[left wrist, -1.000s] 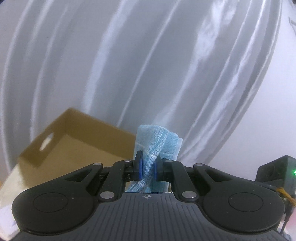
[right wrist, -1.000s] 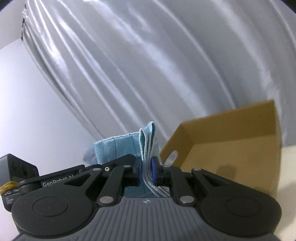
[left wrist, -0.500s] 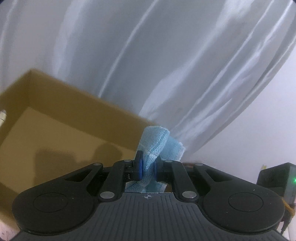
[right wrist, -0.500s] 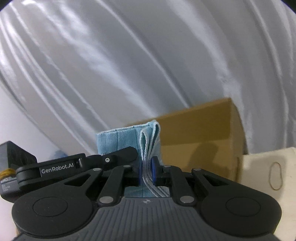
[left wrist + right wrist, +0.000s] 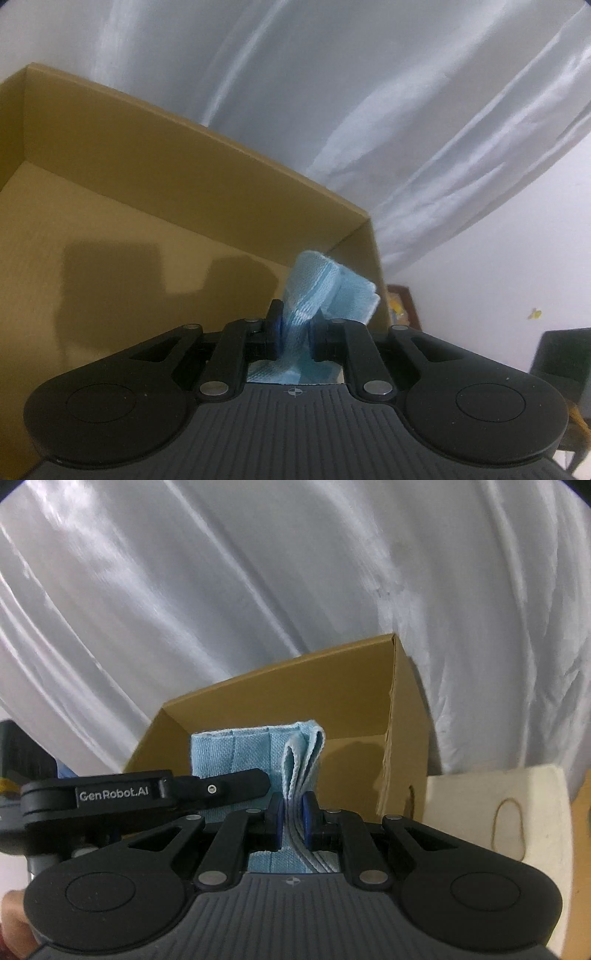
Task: Organize objects
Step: 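Carry the towel with both grippers over the cardboard box, then open both grippers to drop the towel into the box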
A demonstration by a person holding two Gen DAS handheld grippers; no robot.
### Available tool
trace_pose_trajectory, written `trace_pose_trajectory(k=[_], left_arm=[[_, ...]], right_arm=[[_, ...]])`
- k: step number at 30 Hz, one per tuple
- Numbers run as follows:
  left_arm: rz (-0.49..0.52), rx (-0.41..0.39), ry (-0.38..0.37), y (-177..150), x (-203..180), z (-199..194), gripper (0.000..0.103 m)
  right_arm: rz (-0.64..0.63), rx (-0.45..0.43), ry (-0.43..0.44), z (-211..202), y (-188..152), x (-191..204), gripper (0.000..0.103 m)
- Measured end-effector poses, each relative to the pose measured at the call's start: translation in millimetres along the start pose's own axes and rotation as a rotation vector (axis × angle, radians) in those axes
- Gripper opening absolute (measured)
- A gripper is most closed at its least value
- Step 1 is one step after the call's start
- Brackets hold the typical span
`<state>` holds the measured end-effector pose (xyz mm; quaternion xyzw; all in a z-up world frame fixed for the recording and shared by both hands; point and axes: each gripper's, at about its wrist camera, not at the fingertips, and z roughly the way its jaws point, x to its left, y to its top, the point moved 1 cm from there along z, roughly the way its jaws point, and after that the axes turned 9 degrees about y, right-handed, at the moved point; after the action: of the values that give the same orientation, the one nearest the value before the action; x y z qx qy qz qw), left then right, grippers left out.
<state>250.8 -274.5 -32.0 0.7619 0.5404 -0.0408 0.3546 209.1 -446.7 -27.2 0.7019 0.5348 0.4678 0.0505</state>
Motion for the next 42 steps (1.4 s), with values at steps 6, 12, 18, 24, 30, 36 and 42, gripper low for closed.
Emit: trace_pose_trajectory(k=[6,12,18,24,30,36,42], left_arm=[[0.017,-0.039,0.095,2.2,-4.2,-8.4,0.066],[0.014,-0.076,0.113,-6.6,-8.5,-39.5,0.071],[-0.024,-0.175,0.114,-24.9,-4.4,-97.0,0.085],[-0.034,-0.291,0.160,-45.5,-17.3,-138.7,0.099],[-0.049,-0.360,0.204,-92.6,-12.9,-186.7,0.102],[-0.041,-0.378,0.295,-124.9,0.3,-222.5,0.102],[-0.073,-0.361,0.333,-151.2,21.5,-250.1,0.103]], right_arm=[[-0.020,-0.022,-0.061,-4.5,5.7,8.5,0.045],[-0.063,-0.080,-0.074,-23.3,3.0,27.7,0.074],[-0.072,-0.146,-0.048,-63.0,-9.8,46.6,0.094],[-0.114,-0.149,-0.025,-92.9,-32.0,71.6,0.101],[-0.158,-0.138,-0.019,-110.5,-58.3,98.7,0.103],[-0.231,-0.133,-0.056,-116.3,-82.8,128.8,0.103],[-0.323,-0.156,-0.074,-127.6,-107.1,167.9,0.103]])
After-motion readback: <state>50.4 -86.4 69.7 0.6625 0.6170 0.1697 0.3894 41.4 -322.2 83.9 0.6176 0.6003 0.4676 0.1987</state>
